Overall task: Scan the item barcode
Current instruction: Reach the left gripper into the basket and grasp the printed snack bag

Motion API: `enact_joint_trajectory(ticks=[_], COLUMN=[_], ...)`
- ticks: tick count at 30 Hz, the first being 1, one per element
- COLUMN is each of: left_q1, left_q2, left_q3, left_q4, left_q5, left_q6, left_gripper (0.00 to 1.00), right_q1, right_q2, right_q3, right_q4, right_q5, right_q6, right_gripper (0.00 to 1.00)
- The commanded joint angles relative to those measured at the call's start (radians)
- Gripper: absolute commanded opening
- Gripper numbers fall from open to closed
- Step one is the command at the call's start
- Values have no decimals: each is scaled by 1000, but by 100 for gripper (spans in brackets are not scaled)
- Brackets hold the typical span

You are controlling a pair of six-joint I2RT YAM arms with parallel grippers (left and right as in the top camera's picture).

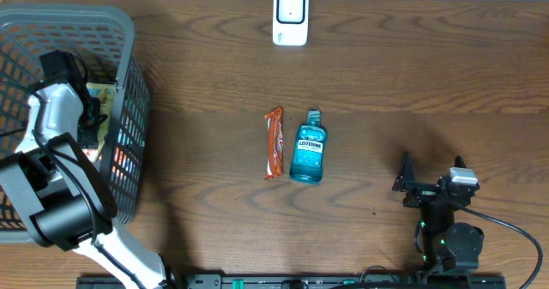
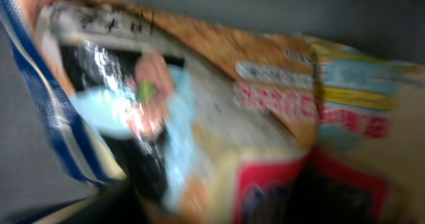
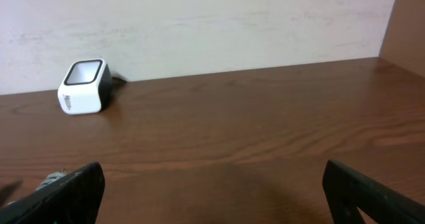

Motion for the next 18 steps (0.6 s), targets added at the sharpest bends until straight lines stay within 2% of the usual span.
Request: enact_joint_trajectory(ticks=[1, 8, 15, 18], left_q1=[2, 3, 18, 20], left_q2=[115, -16, -407, -633], left_q3=[-132, -113, -108, -108], left_q4=[-34, -90, -93, -94], left_q5=[78, 76, 76, 62], left_q6=[31, 100, 100, 100], left_gripper=[8, 7, 7, 7], right_q1=[-2, -2, -2, -2], right_q2=[-4, -4, -4, -4], right_q3=[-1, -1, -1, -1], right_q4=[-3, -3, -3, -3], right_q5=[2, 2, 2, 2], right_q6=[12, 12, 12, 12], right_gripper=[99, 99, 99, 99])
